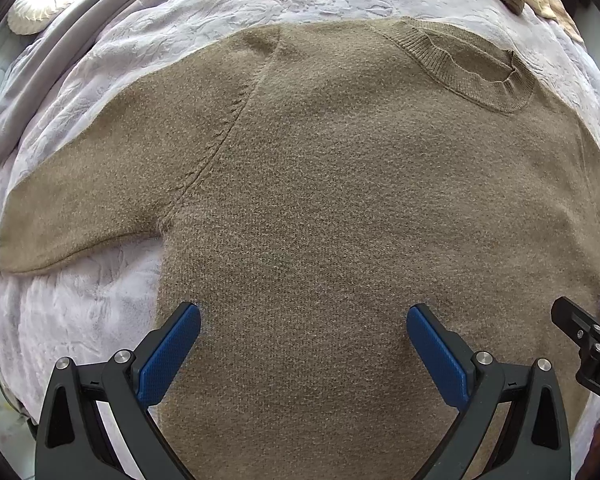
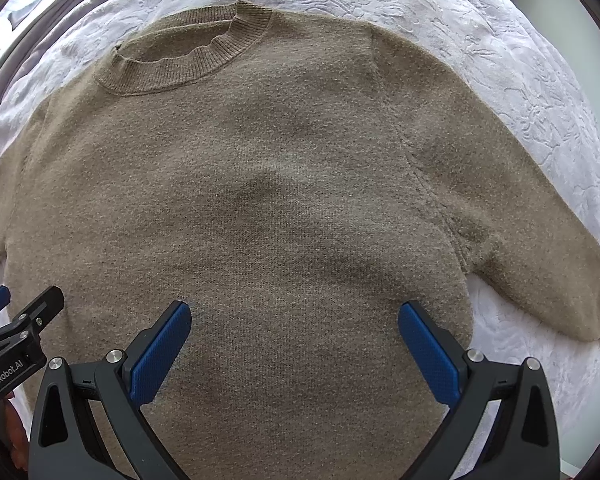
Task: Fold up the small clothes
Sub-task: 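Grasp the sleeve cuff of the brown sweater with the left gripper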
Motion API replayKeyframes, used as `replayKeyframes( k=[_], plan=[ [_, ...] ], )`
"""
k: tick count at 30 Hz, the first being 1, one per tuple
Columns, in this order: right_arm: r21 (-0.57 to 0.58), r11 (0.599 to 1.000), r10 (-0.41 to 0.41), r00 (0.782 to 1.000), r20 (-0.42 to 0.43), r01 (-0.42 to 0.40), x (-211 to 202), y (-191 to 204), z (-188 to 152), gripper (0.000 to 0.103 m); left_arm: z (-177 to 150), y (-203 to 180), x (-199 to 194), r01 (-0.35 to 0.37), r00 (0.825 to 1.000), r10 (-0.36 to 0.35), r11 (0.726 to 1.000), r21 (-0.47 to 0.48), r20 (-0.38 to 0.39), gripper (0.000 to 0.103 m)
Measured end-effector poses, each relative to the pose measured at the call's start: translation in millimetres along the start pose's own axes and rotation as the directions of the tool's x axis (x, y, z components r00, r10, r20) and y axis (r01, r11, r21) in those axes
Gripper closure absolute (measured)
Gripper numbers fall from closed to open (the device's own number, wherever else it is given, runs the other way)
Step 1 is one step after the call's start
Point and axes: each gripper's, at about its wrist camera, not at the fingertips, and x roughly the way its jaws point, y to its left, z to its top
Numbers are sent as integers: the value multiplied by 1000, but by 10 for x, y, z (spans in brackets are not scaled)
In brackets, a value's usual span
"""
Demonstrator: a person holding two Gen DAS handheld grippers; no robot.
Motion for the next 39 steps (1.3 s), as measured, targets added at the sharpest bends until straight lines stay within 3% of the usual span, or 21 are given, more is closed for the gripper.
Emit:
replayKeyframes(
  k=[16, 18, 22, 27, 30, 32, 36, 39],
  plan=[
    [-25, 999, 28, 999, 30, -27, -121, 404, -14, 0, -27, 470, -36, 85, 996, -85, 995, -53, 9, 0],
    [-33, 999, 26, 999, 34, -25, -133, 489, -12, 0, -27, 606, -21, 128, 992, -129, 989, -70, -13, 0],
    [-67, 998, 17, 999, 52, -13, -133, 731, -8, 0, -49, 856, -22, 98, 995, -98, 991, -95, 4, 0],
    [-126, 990, 74, 995, 64, -65, -209, 1161, -57, 0, -150, 1352, 8, 99, 995, -93, 982, -160, 44, 0],
    [-173, 983, 78, 995, 62, -67, -189, 1448, -66, 0, -212, 1823, 58, 168, 985, -155, 953, -250, 73, 0],
    [-206, 977, 62, 996, 57, -49, -104, 1634, -39, 0, -266, 2113, 89, 179, 983, -155, 936, -302, 100, 0],
    [-262, 964, 65, 997, 39, -53, -33, 1922, 0, 0, -433, 2860, 245, 109, 989, -57, 902, -418, 135, 0],
    [-287, 956, 77, 997, 27, -66, -28, 2080, 7, 0, -556, 3374, 399, 84, 989, -9, 850, -520, 145, 0]
  ],
)
